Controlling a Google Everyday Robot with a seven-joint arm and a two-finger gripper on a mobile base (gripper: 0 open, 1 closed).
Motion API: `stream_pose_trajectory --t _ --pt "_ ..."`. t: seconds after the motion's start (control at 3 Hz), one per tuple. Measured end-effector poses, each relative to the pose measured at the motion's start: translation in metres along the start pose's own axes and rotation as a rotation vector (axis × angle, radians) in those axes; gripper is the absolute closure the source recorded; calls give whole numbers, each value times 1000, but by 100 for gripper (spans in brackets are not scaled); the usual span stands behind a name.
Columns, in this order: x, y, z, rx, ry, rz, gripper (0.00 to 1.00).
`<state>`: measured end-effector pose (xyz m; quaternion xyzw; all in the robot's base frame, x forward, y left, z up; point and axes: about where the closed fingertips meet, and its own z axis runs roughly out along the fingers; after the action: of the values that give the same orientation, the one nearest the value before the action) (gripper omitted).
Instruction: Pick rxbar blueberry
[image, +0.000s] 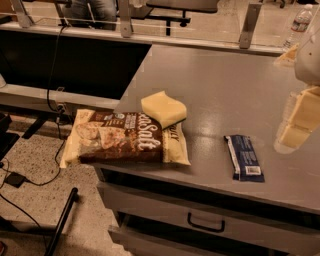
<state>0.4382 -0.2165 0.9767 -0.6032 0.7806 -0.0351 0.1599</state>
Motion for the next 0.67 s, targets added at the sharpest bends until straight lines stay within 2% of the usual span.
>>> stream_pose_trajectory --t 0.33,0.67 --pt "0 0 0 2 -1 -1 0" --pt "14 -5 30 -50 -8 -9 0"
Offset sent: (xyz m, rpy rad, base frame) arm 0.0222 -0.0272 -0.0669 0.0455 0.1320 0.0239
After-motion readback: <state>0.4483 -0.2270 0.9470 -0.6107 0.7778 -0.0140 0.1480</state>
